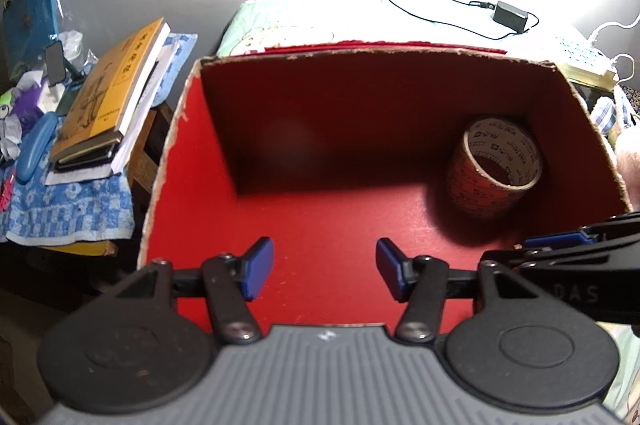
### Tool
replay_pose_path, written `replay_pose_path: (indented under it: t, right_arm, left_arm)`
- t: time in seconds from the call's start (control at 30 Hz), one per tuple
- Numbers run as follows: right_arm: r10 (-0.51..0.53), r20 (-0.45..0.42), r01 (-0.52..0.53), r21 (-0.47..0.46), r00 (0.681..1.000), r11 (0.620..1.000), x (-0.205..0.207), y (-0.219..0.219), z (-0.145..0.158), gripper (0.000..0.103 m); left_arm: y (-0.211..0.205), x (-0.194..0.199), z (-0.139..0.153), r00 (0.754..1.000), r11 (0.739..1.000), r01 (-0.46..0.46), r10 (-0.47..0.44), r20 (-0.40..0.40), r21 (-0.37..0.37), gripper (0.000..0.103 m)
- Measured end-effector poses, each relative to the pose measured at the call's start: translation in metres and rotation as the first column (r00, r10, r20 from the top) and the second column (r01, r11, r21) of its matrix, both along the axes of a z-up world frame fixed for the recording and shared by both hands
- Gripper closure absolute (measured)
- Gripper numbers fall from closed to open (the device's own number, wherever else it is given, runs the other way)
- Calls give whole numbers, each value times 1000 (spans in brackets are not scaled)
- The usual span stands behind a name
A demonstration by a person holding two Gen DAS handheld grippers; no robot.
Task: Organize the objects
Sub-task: 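Lower the pine cone onto the box floor and open the right gripper, then move the right gripper down to the brown wooden gourd toy and grasp its neck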
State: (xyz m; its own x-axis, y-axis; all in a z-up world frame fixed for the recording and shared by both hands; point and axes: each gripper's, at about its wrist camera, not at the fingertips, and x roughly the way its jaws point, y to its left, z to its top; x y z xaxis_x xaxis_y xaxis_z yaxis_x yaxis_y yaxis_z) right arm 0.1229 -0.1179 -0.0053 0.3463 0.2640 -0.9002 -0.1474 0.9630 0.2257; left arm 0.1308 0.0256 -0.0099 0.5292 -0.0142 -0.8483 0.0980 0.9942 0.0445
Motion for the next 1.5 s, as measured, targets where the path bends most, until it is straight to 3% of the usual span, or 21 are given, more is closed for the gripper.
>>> replay_pose_path:
  t: [0.33,0.7,1.5]
  right_arm:
    - [-76,159,68,56,984,996,-24,-13,22,65]
    - [-96,332,70,89,939,994,-64,-23,32,65]
    - [-76,255,34,165,964,986,-118,-22,20,65]
  left_arm:
    - [1,-34,26,998,1000,4,-4,64,9,35]
    - [0,-71,42,994,999,-14,10,107,34,34]
    - [6,-125,29,998,998,-46,44,47,36,29]
